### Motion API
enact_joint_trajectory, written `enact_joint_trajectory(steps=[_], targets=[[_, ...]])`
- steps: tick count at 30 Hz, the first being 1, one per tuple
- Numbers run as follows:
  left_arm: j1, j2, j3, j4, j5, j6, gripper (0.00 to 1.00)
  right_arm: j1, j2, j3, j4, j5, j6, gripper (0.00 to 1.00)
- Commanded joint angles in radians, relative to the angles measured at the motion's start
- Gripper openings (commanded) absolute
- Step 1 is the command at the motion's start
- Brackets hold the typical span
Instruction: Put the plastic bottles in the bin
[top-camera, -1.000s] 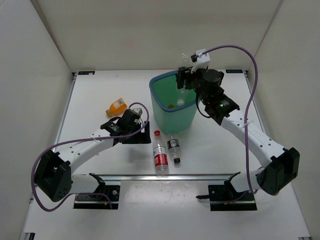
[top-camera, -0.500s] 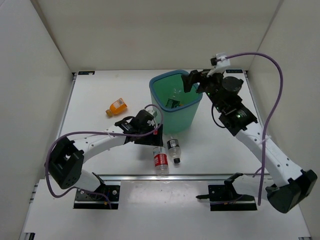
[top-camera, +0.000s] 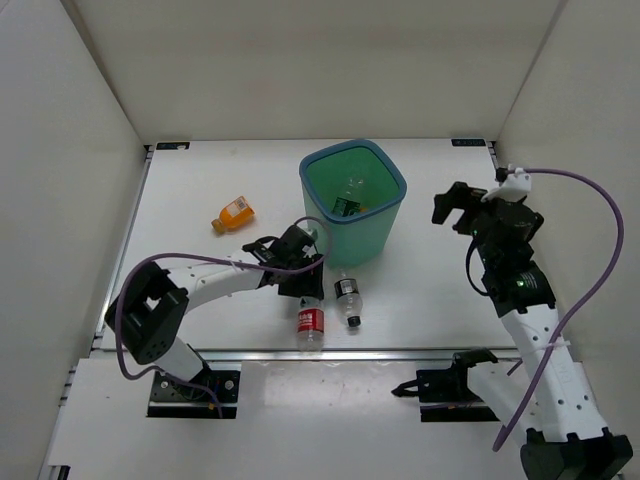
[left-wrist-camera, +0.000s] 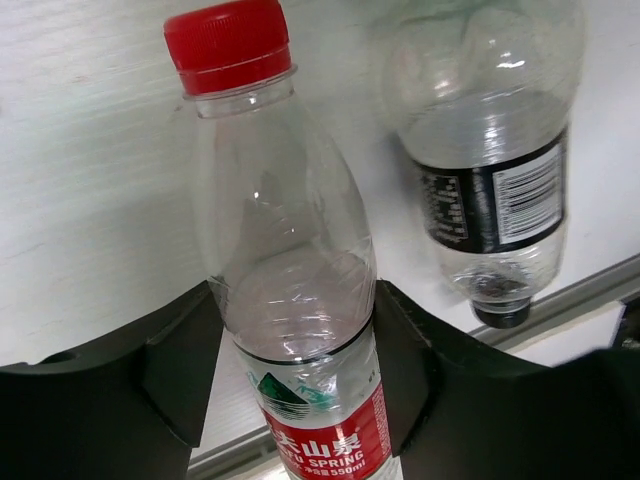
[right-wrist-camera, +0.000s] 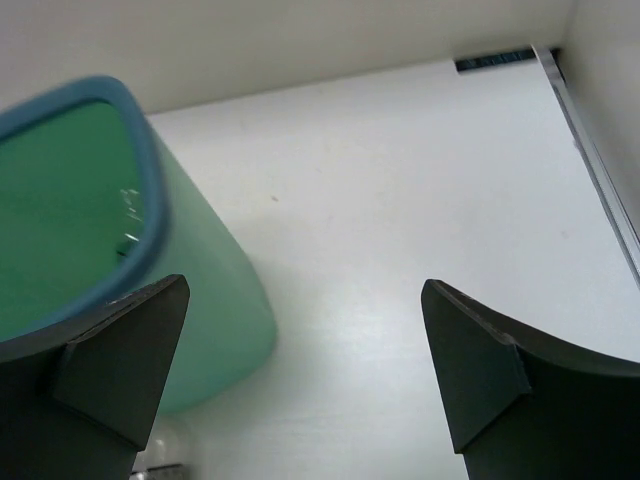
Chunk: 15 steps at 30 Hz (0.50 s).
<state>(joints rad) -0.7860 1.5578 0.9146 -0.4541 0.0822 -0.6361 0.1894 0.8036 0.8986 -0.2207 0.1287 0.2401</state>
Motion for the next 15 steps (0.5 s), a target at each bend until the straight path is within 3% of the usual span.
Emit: enact_joint_trajectory(steps=[1,4,7,10,15], targets=[[0.011,-0.068,-0.020,-0.012,-0.053,-0.022,0.53,-0.083,-0.061,-0.052,-0.089,-0.069,0.047,0.99],[0.043,-0.155,-0.025,-0.070,-0.076,-0.011,0.45,-0.136,-0.064,-0.078,-0.159,-0.119,0.060,0.99],[0.076,-0.281,0.026,-0.165,-0.133,0.021,0.45,-0.136,-0.081,-0.130,-0.203,-0.113,0.054,0.99],[0.109,-0.434,0.145,-0.247,-0.235,0.071,0.47,-0.101,-0.109,-0.180,-0.227,-0.116,0.044,0.99],[0.139,-0.493,0.383,-0.190,-0.329,0.177,0.46,0.010,-0.083,-0.276,-0.249,-0.256,0.048,0.99]])
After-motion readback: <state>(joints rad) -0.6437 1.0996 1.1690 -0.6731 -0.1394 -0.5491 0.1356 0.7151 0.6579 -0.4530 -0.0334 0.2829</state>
